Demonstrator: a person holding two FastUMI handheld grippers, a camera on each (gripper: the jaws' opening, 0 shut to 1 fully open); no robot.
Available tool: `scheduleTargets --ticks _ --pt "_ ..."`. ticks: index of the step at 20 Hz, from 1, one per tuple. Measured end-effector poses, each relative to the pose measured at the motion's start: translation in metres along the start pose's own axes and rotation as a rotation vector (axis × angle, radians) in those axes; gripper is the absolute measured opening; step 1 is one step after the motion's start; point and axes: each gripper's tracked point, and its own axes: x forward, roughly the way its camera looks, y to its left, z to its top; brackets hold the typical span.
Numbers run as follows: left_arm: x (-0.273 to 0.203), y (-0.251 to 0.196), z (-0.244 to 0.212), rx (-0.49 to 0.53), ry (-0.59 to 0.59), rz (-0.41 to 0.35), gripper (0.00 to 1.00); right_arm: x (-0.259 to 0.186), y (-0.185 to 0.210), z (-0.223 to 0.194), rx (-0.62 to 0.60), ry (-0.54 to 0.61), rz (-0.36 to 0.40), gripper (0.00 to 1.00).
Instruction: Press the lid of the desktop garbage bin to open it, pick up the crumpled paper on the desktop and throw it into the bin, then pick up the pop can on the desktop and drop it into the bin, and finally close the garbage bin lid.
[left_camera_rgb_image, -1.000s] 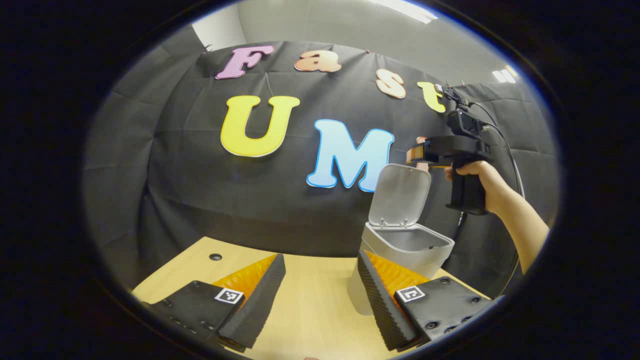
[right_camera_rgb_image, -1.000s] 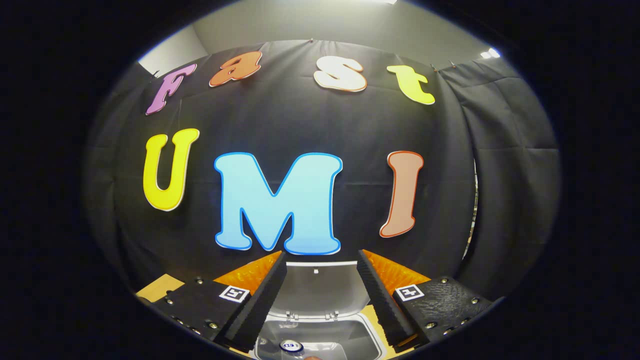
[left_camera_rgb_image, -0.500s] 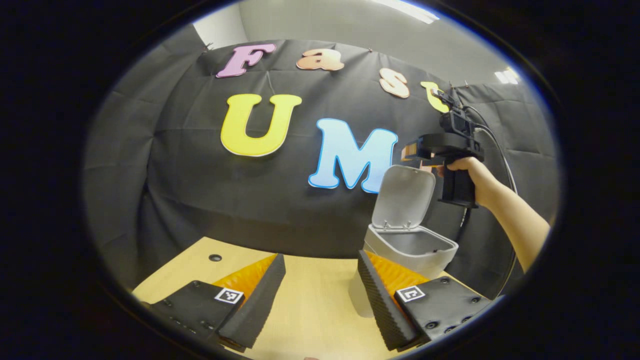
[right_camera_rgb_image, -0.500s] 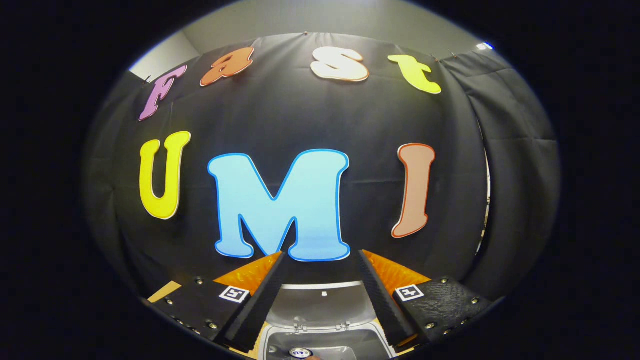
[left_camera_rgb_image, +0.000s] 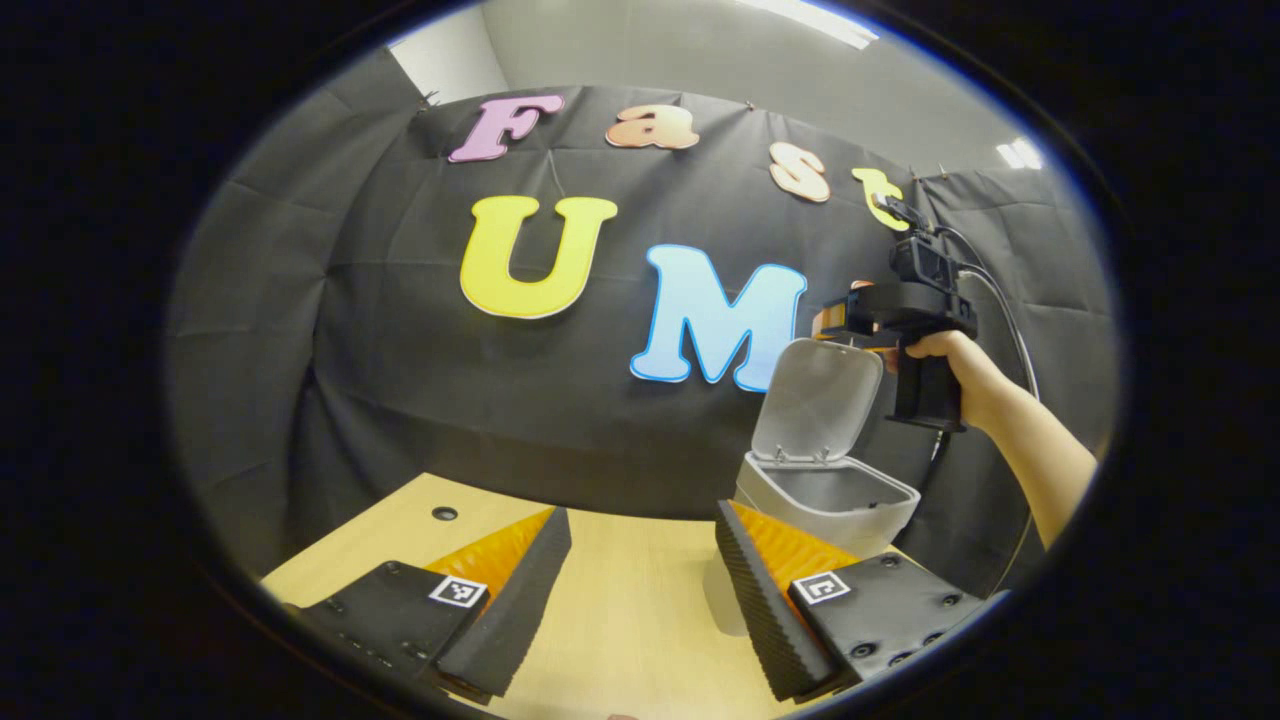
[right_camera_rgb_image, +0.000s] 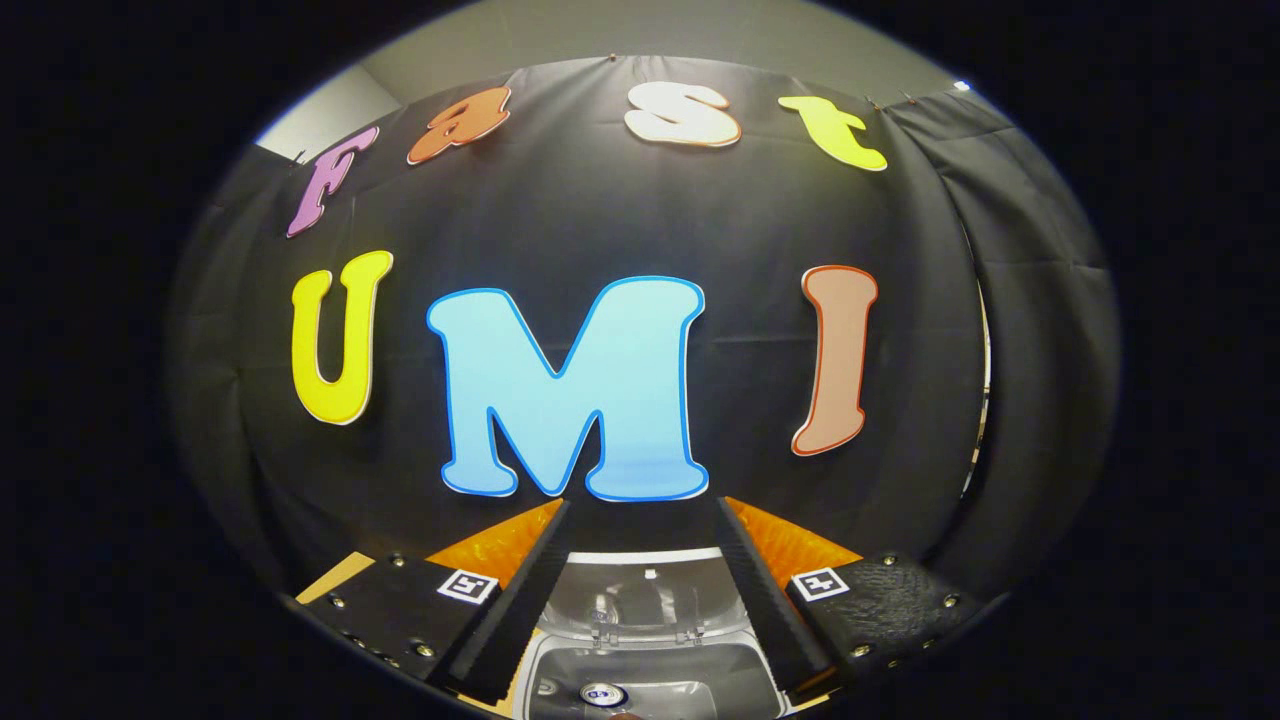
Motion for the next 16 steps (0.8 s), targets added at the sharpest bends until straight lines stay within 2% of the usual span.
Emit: scheduleTargets --ticks 9,10,13,16 --pt "-0.034 -0.014 0.003 0.059 -0.033 0.003 0.94 -0.042 -0.001 -0.02 0.003 -0.007 -0.009 0.94" --pt "-0.037 -0.016 0.006 0.064 -0.042 0.0 0.94 -0.048 0.0 -0.024 0.0 -0.003 -0.007 0.91" --pt "-0.04 -0.018 0.009 0.076 -0.05 0.002 0.95 -0.066 0.0 -0.042 0.005 0.021 0.006 0.91" --pt "-0.044 -0.021 0.005 0.074 -0.044 0.002 0.95 -0.081 -0.001 -0.075 0.0 0.096 0.015 0.91"
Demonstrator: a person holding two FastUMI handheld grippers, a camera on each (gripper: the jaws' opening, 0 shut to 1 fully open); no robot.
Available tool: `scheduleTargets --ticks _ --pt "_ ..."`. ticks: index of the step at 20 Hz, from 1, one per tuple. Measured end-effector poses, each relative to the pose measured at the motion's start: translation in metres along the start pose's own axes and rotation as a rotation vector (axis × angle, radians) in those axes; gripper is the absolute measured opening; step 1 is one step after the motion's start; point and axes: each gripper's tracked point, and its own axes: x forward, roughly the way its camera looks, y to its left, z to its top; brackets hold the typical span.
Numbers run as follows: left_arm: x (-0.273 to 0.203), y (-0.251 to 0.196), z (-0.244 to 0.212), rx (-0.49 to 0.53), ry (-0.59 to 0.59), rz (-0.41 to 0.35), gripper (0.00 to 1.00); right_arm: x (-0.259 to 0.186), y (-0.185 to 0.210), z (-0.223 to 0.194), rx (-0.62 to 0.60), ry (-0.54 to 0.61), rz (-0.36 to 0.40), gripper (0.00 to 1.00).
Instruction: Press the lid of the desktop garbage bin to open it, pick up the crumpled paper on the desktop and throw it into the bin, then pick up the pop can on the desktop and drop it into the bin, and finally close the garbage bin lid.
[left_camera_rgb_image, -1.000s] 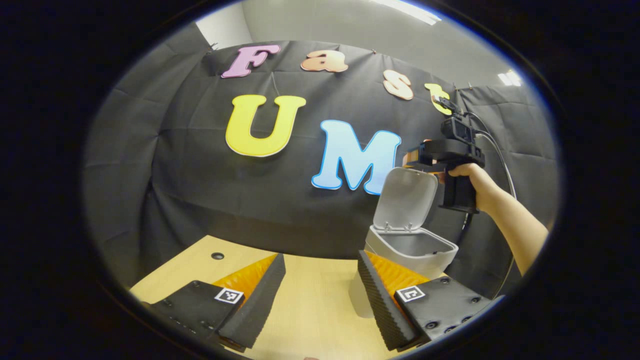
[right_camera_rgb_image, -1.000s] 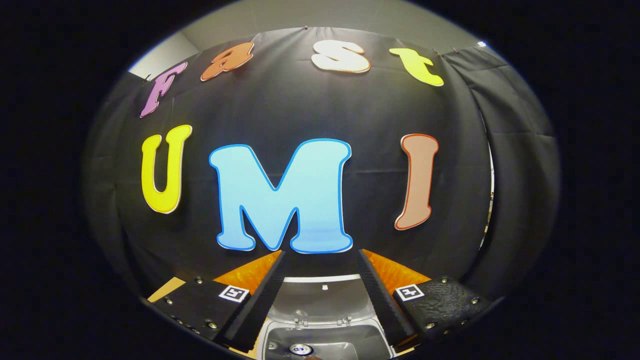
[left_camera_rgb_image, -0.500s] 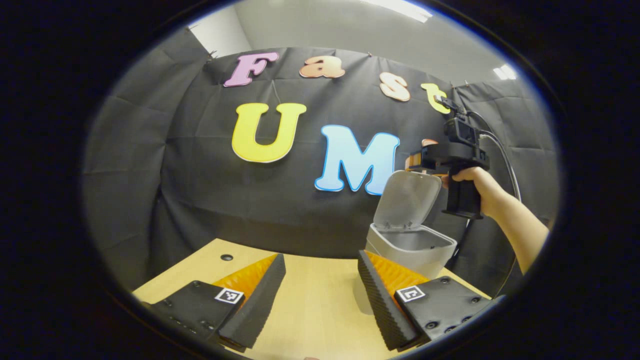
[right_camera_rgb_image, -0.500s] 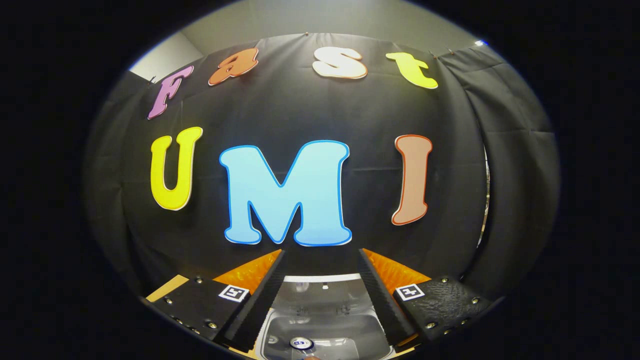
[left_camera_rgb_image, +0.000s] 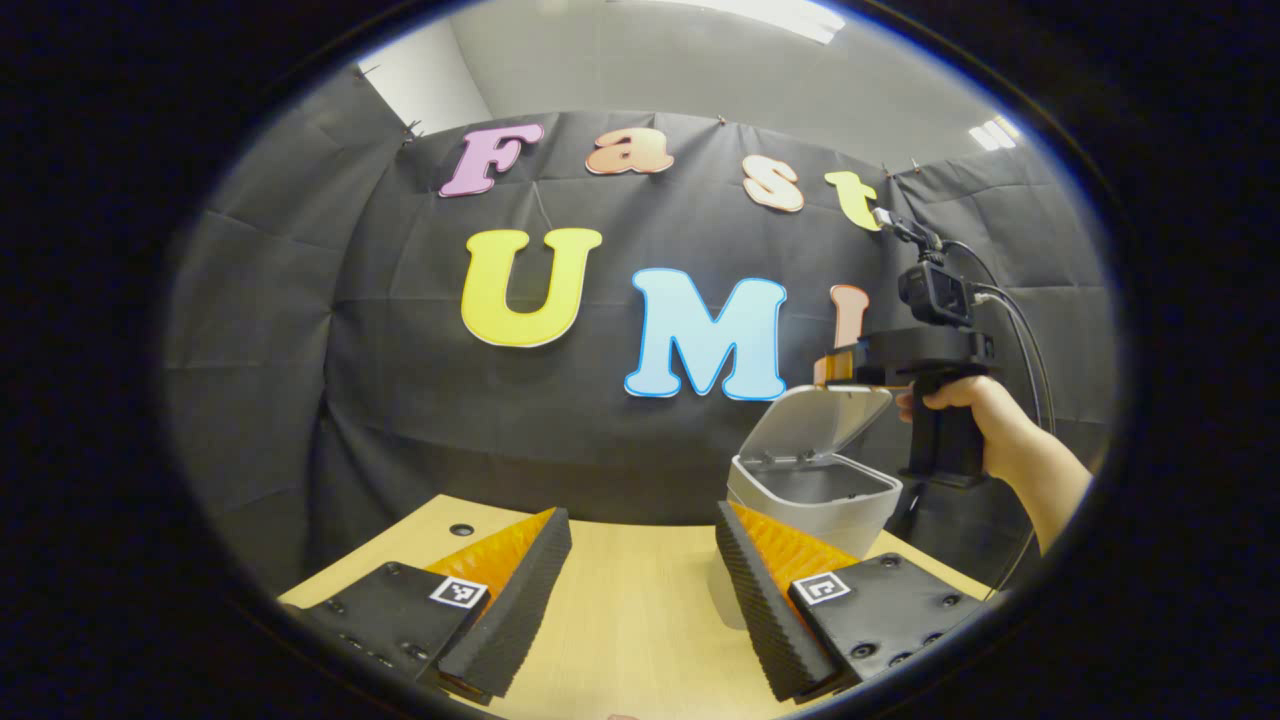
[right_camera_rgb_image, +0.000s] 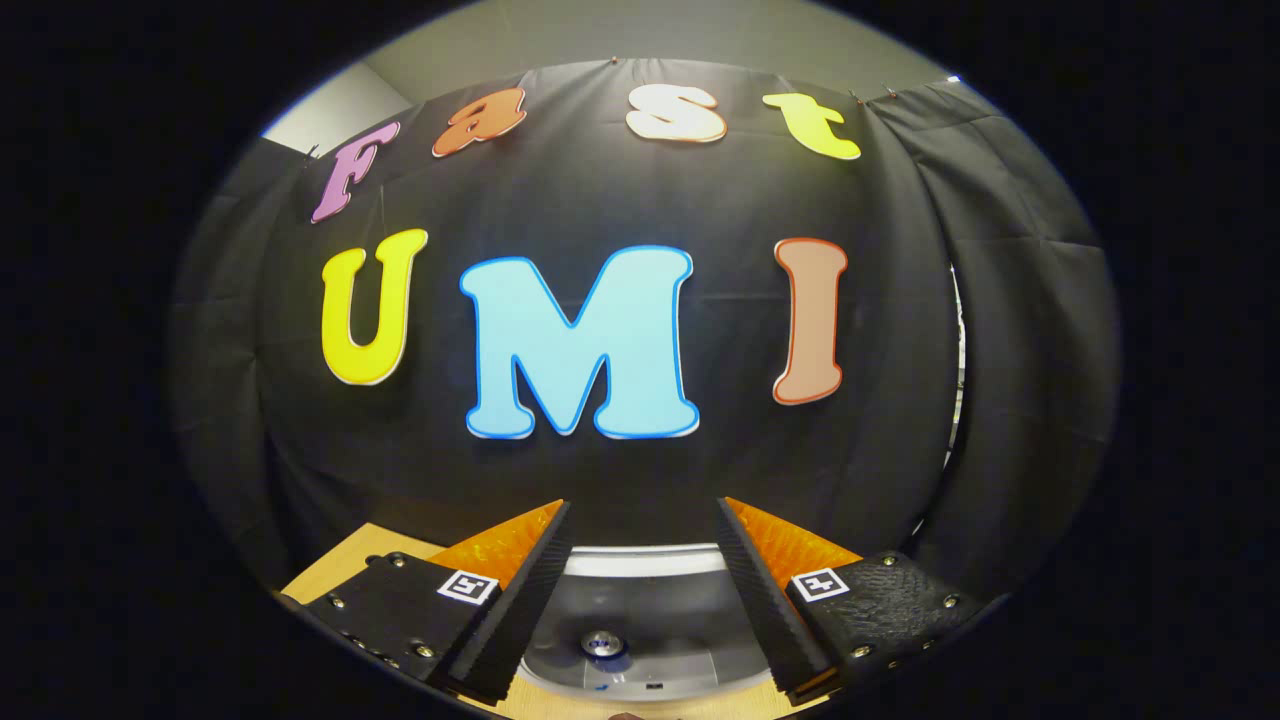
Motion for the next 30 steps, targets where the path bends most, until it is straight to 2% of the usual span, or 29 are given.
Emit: scheduleTargets --ticks 3,7,19,30 --pt "-0.004 -0.002 -0.001 0.007 0.003 0.002 0.95 -0.003 0.004 -0.033 -0.003 0.053 0.022 0.91" --pt "-0.008 -0.002 0.0 0.015 0.0 0.013 0.95 -0.003 0.003 -0.052 -0.014 0.057 0.027 0.92" --pt "-0.004 -0.001 -0.002 0.011 -0.003 0.03 0.95 0.016 0.002 -0.066 -0.018 0.036 0.029 0.92" --pt "0.007 0.004 -0.007 0.005 0.014 0.037 0.95 0.025 0.003 -0.085 -0.032 -0.032 0.047 0.92"
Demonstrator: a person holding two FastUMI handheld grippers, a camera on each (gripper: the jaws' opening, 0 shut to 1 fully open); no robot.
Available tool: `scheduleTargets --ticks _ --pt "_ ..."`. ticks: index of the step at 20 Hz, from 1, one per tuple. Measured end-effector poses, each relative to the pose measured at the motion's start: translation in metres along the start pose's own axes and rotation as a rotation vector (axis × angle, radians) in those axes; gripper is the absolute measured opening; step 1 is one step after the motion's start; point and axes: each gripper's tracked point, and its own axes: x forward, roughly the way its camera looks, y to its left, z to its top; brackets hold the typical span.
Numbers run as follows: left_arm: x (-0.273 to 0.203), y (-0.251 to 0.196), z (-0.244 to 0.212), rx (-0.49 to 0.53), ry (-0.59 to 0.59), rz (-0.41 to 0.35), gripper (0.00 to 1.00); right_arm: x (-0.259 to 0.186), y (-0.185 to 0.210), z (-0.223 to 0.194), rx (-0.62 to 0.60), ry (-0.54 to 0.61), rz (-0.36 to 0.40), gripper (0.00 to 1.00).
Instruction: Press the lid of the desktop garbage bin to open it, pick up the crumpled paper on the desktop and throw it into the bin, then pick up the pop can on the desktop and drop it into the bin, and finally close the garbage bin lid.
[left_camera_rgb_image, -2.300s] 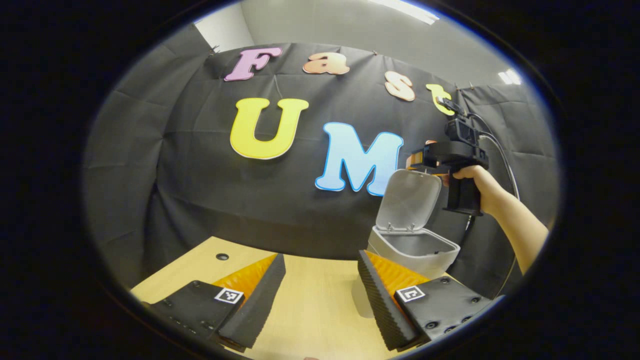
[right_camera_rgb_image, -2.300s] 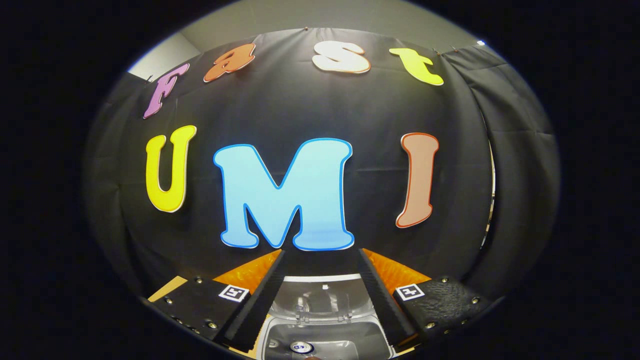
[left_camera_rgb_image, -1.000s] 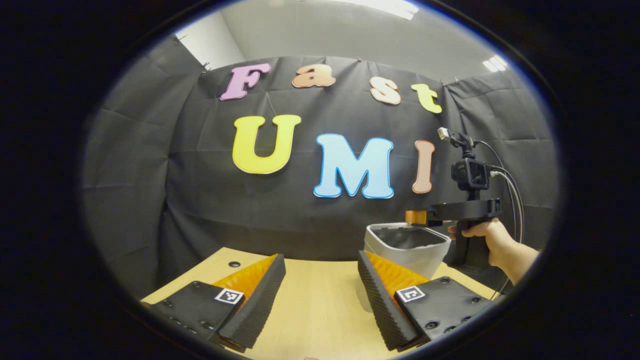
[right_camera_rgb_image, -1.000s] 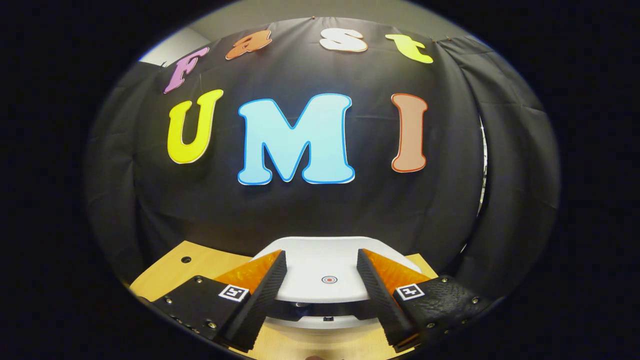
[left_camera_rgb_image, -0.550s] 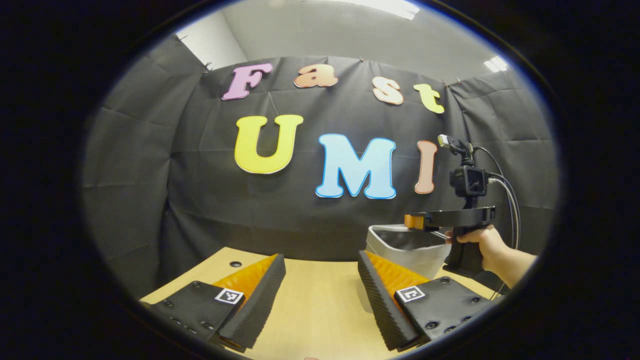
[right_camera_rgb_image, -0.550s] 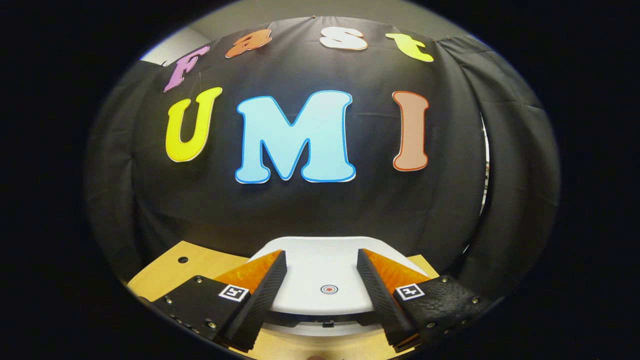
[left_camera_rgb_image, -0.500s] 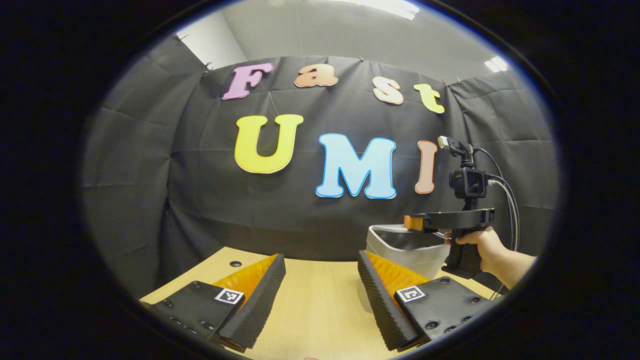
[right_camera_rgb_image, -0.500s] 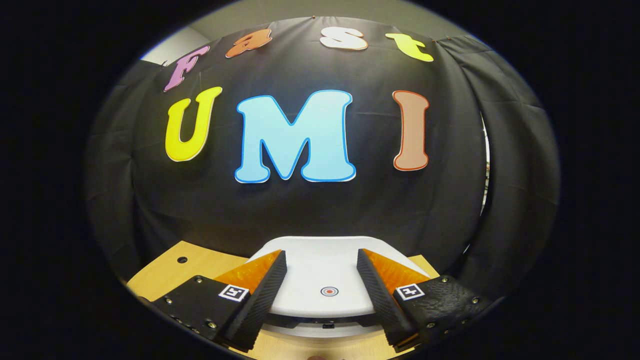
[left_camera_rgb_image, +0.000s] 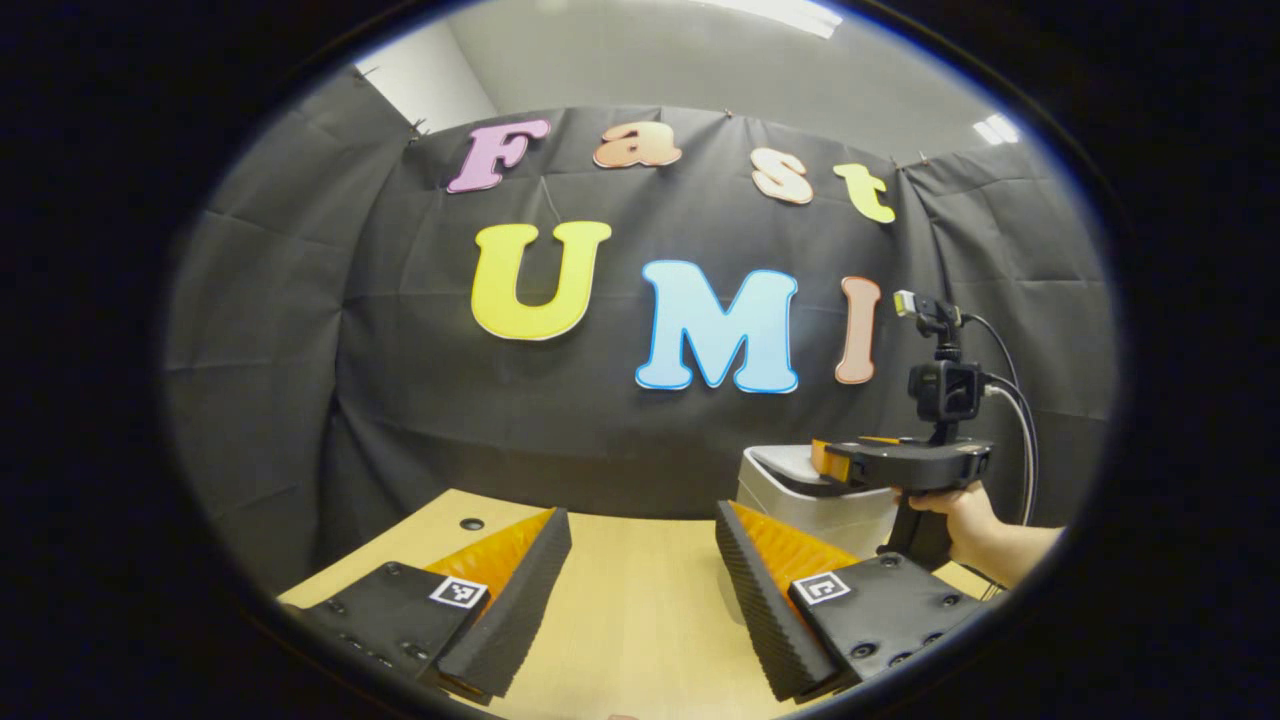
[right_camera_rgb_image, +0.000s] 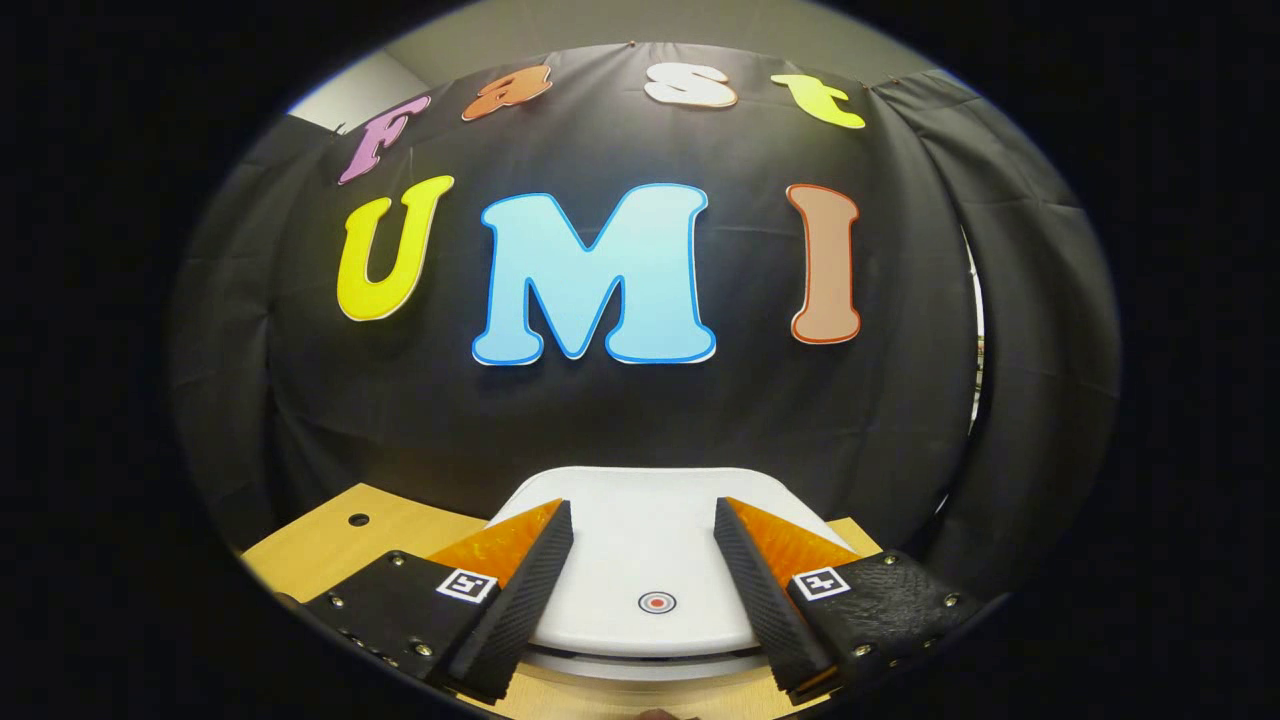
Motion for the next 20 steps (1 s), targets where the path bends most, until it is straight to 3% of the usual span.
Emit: scheduleTargets --ticks 20 --pt "0.016 -0.005 -0.007 -0.026 0.017 -0.018 0.95 0.003 0.0 -0.014 -0.03 -0.072 0.025 0.96"
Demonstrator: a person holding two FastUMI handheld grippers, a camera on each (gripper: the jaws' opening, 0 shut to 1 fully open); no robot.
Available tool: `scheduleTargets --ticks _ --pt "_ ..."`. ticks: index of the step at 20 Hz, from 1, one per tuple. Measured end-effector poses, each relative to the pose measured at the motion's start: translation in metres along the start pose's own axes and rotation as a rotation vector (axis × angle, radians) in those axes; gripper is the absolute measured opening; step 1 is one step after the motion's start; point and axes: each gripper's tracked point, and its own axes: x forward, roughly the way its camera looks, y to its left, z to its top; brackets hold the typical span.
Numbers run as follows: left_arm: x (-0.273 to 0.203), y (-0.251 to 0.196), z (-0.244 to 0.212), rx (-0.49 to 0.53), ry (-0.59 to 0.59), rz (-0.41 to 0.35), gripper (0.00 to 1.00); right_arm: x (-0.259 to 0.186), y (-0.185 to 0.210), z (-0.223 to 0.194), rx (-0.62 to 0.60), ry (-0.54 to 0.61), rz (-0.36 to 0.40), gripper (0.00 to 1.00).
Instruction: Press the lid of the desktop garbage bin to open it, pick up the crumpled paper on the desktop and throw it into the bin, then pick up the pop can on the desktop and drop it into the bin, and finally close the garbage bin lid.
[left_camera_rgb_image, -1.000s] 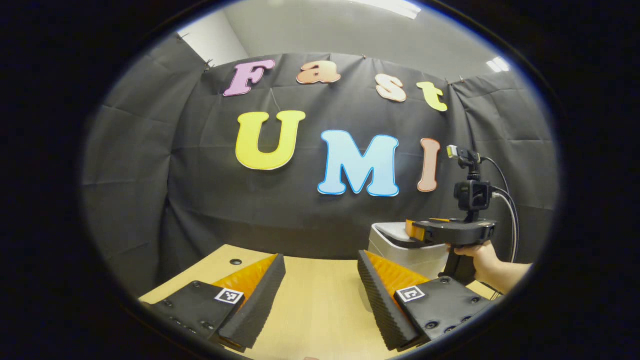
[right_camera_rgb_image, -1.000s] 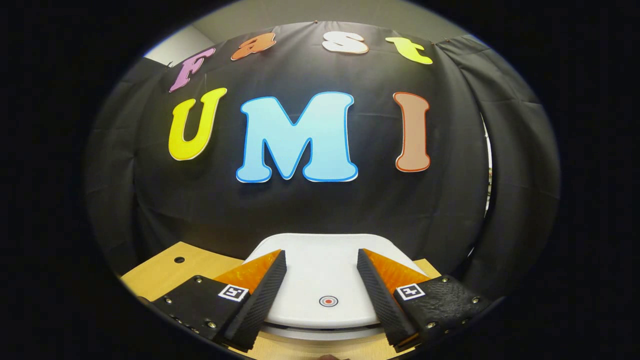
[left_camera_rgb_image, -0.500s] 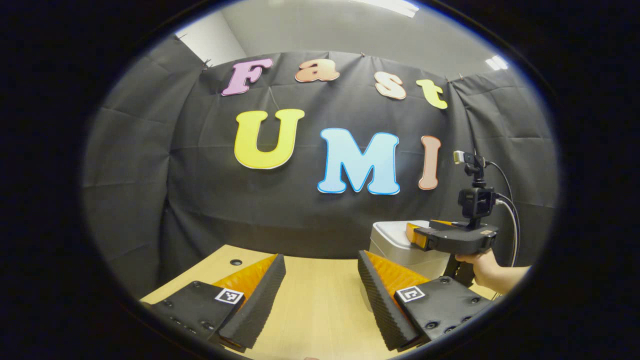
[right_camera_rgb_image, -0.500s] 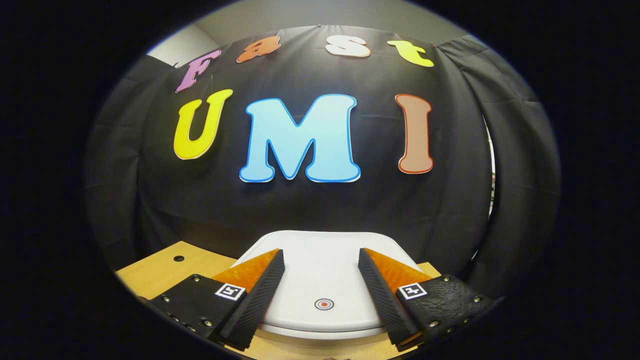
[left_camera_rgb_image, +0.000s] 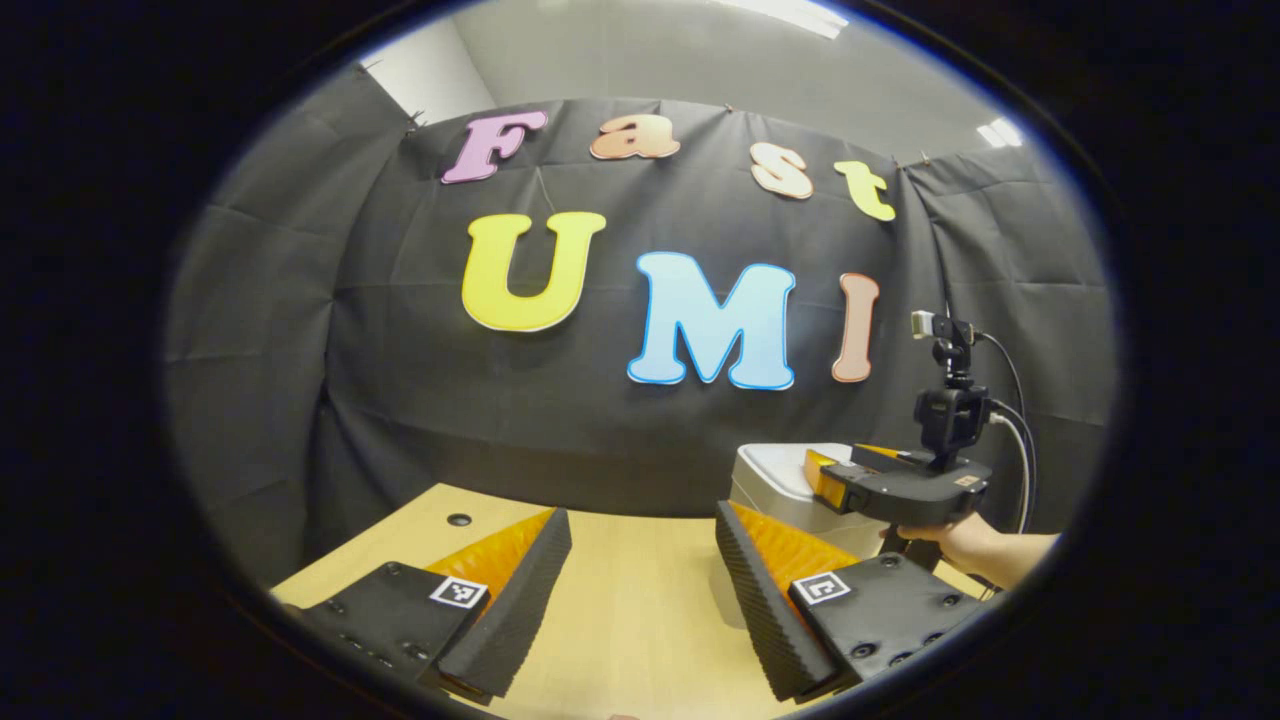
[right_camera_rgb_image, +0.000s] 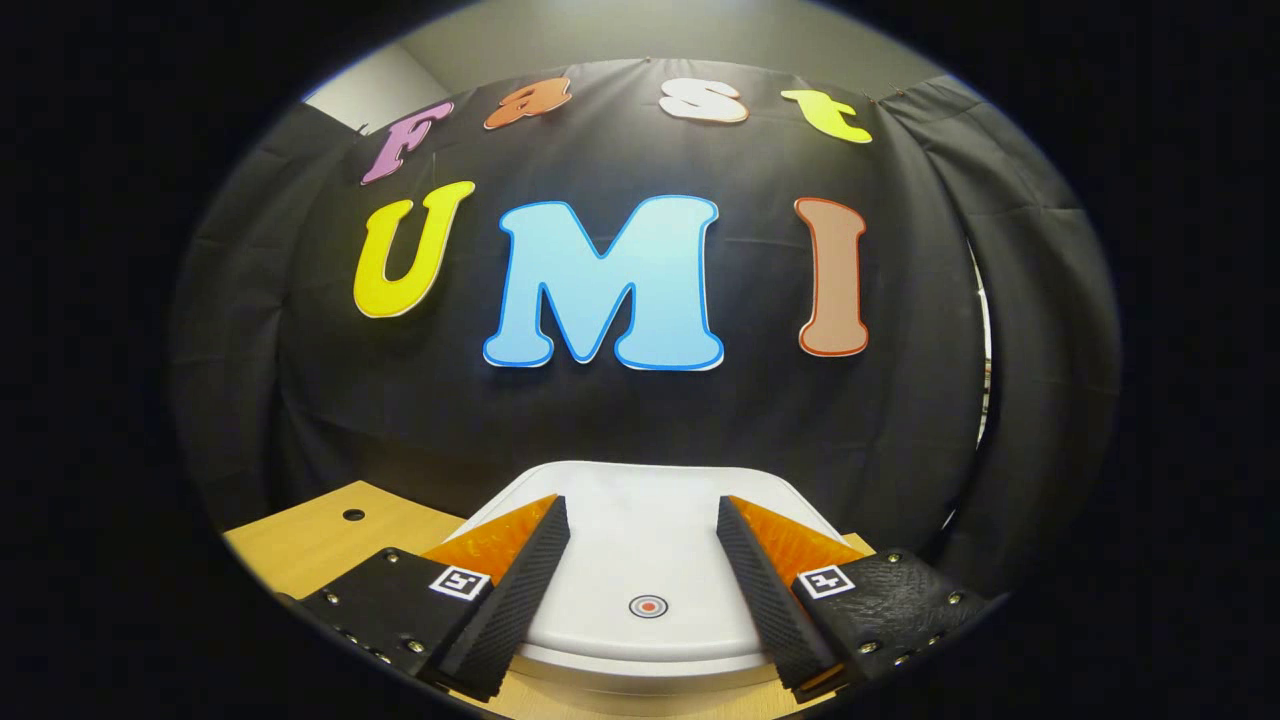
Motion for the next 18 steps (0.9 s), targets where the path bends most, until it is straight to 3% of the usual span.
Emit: scheduleTargets --ticks 18 --pt "-0.042 0.009 0.017 0.021 -0.053 0.065 0.95 -0.006 -0.002 0.0 0.012 -0.05 -0.031 0.96"
